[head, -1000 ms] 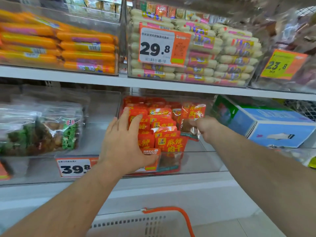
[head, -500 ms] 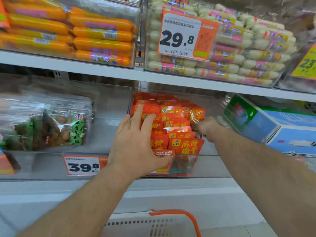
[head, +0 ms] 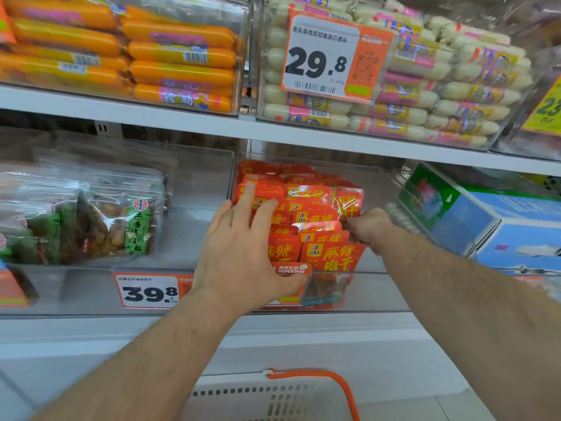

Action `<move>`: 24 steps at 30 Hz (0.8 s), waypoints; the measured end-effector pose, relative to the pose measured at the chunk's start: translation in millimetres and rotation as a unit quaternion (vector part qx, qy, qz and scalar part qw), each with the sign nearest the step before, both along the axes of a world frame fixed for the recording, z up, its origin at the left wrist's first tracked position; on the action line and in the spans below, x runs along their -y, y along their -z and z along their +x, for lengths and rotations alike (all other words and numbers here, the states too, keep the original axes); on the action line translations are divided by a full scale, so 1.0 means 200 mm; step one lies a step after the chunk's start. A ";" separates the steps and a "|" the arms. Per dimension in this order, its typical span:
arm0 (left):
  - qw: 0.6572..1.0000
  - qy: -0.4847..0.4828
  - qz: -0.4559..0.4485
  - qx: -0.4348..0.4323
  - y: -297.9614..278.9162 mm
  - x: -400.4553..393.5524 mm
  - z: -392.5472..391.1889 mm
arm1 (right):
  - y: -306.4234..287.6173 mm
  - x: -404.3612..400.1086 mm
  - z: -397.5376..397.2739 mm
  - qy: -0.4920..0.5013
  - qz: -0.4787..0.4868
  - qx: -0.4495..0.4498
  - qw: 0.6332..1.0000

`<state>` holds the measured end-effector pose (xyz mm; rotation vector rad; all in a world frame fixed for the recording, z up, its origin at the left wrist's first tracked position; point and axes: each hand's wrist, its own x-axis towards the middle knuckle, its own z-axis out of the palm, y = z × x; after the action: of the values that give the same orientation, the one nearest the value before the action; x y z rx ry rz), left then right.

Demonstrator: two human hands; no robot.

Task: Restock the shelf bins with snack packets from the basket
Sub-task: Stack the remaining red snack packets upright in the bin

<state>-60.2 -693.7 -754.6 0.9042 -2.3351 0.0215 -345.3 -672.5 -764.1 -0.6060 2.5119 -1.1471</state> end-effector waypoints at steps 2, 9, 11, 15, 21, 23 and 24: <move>1.000 0.000 -0.001 -0.001 0.00 0.00 0.00 | 0.00 0.00 0.00 0.001 -0.004 0.005 1.000; 1.000 -0.002 -0.004 0.011 -0.02 -0.01 0.01 | -0.07 -0.06 0.05 0.001 0.026 -0.022 0.999; 1.000 0.002 0.008 0.016 -0.02 0.00 0.02 | -0.13 -0.11 0.08 0.023 0.043 -0.045 0.998; 0.998 0.031 0.048 0.023 -0.05 -0.01 0.03 | -0.25 -0.23 0.22 0.064 -0.049 -0.108 0.991; 0.988 0.114 0.016 -0.098 -0.15 -0.12 0.15 | -0.29 -0.46 0.65 -0.035 -0.241 -0.340 0.908; 0.979 0.164 -0.050 -0.111 -0.10 -0.20 0.22 | -0.24 -0.50 0.80 -0.096 -0.292 -0.393 0.867; 0.979 0.182 -0.047 -0.083 -0.06 -0.26 0.26 | -0.19 -0.52 0.88 -0.123 -0.308 -0.398 0.855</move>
<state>-7.6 -641.4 -742.4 0.4065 -2.2854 -0.0908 -169.7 -568.0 -725.5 -1.8436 2.4589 -1.8899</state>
